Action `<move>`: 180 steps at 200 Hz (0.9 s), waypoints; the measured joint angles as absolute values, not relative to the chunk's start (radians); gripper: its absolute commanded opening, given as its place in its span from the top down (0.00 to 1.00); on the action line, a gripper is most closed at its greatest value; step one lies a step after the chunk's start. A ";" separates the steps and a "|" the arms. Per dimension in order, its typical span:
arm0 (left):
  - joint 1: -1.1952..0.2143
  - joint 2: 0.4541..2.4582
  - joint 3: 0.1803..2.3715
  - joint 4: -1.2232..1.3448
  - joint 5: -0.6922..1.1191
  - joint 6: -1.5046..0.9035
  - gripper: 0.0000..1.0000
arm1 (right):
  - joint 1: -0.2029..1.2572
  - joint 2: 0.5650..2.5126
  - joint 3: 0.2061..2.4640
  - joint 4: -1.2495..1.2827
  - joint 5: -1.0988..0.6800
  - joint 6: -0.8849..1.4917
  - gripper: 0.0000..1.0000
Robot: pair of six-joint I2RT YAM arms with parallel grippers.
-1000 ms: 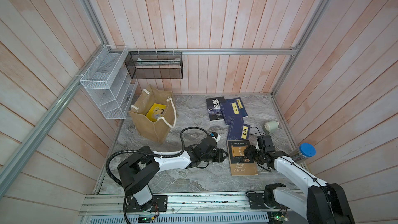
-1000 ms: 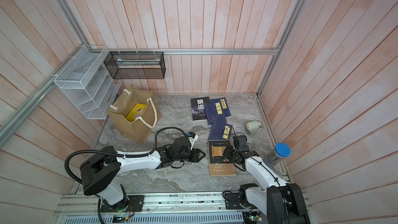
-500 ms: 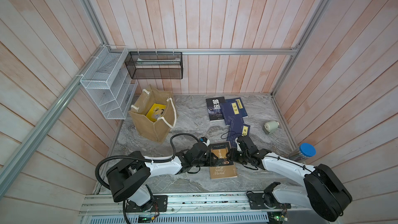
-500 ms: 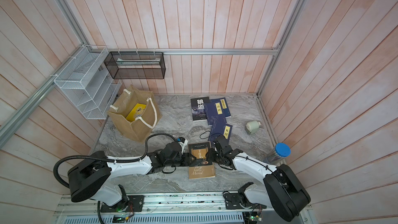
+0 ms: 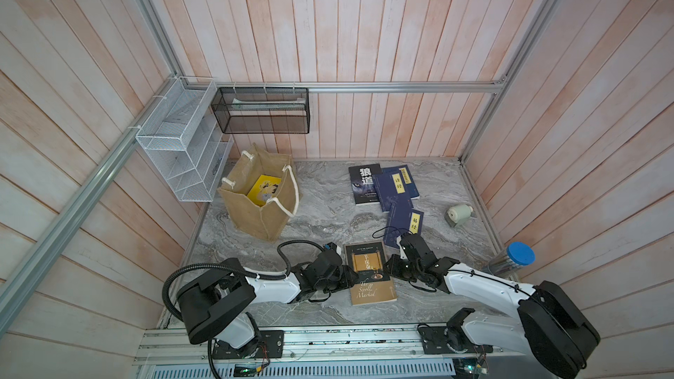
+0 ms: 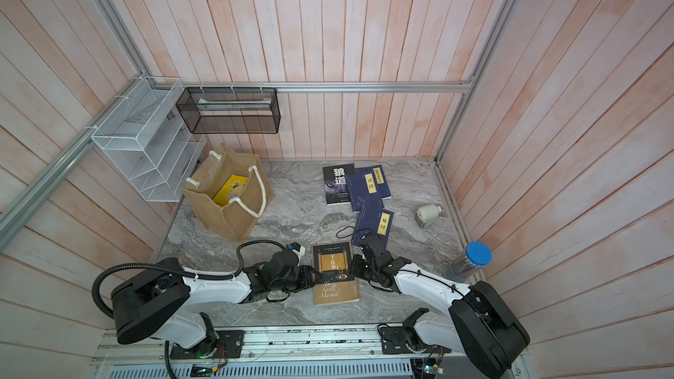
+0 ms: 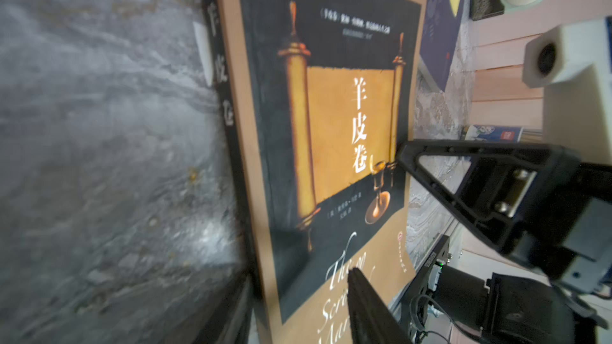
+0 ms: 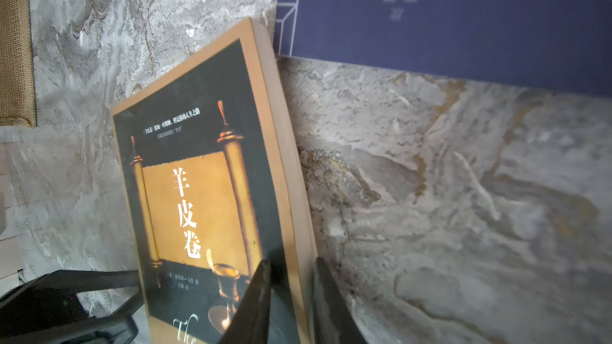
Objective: Put the books into the canvas bag
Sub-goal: Move the book to the center of the board, then pick up the book from the center of the board.
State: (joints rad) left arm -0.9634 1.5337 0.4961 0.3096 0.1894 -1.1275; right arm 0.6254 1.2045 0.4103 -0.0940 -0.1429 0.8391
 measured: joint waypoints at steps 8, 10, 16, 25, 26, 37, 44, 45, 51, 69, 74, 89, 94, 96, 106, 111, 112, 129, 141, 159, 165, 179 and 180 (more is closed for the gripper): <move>-0.959 1.544 0.488 0.342 0.198 -1.141 0.53 | 0.626 1.201 0.407 -0.089 -0.130 0.843 0.82; -0.958 1.547 0.487 0.351 0.200 -1.145 0.54 | 0.627 1.200 0.406 -0.088 -0.126 0.843 0.83; -0.955 1.555 0.483 0.374 0.206 -1.154 0.55 | 0.628 1.199 0.405 -0.084 -0.113 0.847 0.83; -0.952 1.568 0.478 0.407 0.212 -1.168 0.57 | 0.628 1.198 0.402 -0.074 -0.098 0.850 0.84; -0.952 1.568 0.478 0.409 0.212 -1.168 0.57 | 0.628 1.198 0.402 -0.073 -0.095 0.851 0.85; -0.950 1.579 0.472 0.438 0.221 -1.176 0.61 | 0.629 1.198 0.395 -0.053 -0.080 0.862 0.86; -0.948 1.584 0.468 0.451 0.227 -1.182 0.64 | 0.629 1.198 0.390 -0.041 -0.072 0.866 0.87; -0.948 1.584 0.468 0.453 0.228 -1.184 0.65 | 0.629 1.198 0.390 -0.039 -0.071 0.866 0.88; -0.947 1.586 0.463 0.460 0.231 -1.185 0.69 | 0.631 1.199 0.388 -0.030 -0.065 0.870 0.88; -0.947 1.586 0.447 0.472 0.247 -1.190 0.78 | 0.639 1.206 0.387 -0.010 -0.052 0.873 0.89; -0.947 1.586 0.445 0.474 0.250 -1.191 0.80 | 0.640 1.208 0.387 -0.006 -0.049 0.873 0.89; -0.947 1.570 0.441 0.472 0.258 -1.195 0.84 | 0.642 1.214 0.387 0.003 -0.043 0.873 0.90; -0.947 1.559 0.441 0.467 0.259 -1.193 0.84 | 0.642 1.215 0.387 0.006 -0.042 0.873 0.90; -0.947 1.554 0.441 0.467 0.260 -1.193 0.85 | 0.642 1.216 0.387 0.006 -0.042 0.873 0.90; -0.948 1.525 0.441 0.459 0.262 -1.188 0.85 | 0.642 1.221 0.388 0.010 -0.041 0.873 0.90; -0.948 1.514 0.441 0.459 0.262 -1.185 0.85 | 0.642 1.223 0.389 0.013 -0.041 0.873 0.90; -0.948 1.510 0.441 0.458 0.262 -1.183 0.85 | 0.642 1.224 0.390 0.014 -0.041 0.873 0.90; -0.948 1.483 0.445 0.461 0.264 -1.171 0.85 | 0.645 1.243 0.398 0.030 -0.043 0.872 0.90; -0.948 1.476 0.447 0.476 0.266 -1.169 0.85 | 0.647 1.258 0.408 0.037 -0.043 0.871 0.90; -0.949 1.475 0.446 0.512 0.269 -1.173 0.80 | 0.648 1.277 0.421 0.044 -0.047 0.868 0.91; -0.949 1.475 0.444 0.530 0.269 -1.174 0.79 | 0.648 1.281 0.424 0.047 -0.049 0.868 0.91; -0.950 1.475 0.439 0.572 0.265 -1.180 0.74 | 0.651 1.290 0.428 0.054 -0.056 0.868 0.91; -0.950 1.475 0.439 0.576 0.265 -1.181 0.74 | 0.652 1.291 0.428 0.054 -0.057 0.868 0.91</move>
State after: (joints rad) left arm -0.9504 1.4754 0.4389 0.5758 0.2646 -1.1812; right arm 0.6518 1.2907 0.4278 0.0540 -0.0574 0.8684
